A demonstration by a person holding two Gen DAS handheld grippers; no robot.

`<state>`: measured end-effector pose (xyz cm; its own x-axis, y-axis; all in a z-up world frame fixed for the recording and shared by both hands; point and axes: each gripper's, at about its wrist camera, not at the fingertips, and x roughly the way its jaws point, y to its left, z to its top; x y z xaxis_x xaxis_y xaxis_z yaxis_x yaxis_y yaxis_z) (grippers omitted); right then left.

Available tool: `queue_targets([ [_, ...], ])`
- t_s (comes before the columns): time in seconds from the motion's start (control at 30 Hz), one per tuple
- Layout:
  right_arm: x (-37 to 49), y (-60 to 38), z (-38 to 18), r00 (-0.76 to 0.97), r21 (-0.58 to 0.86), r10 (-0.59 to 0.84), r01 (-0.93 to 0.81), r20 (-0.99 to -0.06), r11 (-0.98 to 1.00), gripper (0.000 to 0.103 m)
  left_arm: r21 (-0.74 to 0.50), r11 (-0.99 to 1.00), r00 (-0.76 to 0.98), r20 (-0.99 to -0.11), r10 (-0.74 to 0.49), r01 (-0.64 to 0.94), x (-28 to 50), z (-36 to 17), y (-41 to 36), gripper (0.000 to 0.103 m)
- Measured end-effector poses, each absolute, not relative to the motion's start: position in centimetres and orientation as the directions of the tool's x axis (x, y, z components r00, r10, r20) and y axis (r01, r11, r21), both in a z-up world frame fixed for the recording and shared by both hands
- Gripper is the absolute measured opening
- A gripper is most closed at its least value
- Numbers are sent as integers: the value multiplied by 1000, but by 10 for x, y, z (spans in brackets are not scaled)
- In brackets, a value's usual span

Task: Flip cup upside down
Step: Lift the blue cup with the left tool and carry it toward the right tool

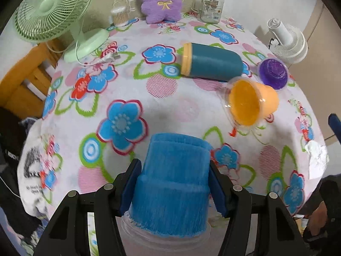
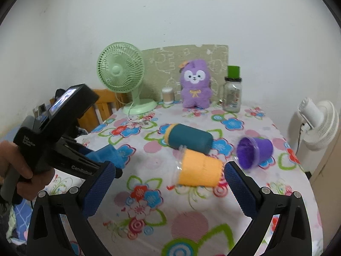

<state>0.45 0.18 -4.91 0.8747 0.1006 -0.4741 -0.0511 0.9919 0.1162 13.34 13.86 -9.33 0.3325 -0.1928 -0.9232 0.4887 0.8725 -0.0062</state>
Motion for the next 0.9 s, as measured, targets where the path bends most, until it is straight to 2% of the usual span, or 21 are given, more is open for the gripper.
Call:
queue_targets([
  [0.17,-11,-14,-54,865,133,71,-5,-496,991,103,-83,872,301,-919,-254,483,113,-100,118,63],
  [0.37,-31,-31,-50,876,129,32,35,-481,991,103,-153,864,242,-923,-298,480,92,-117,88,64],
  [0.8,-43,-51,-54,876,164,8,82,-482,983,103,-144,885,244,-930,-274,443,80,-131,54,65],
  [0.87,-43,-52,-55,874,169,12,80,-486,982,103,-144,886,241,-932,-271,440,80,-131,55,70],
  [0.9,-42,-52,-56,873,171,15,79,-487,982,103,-145,886,239,-932,-271,440,80,-132,55,76],
])
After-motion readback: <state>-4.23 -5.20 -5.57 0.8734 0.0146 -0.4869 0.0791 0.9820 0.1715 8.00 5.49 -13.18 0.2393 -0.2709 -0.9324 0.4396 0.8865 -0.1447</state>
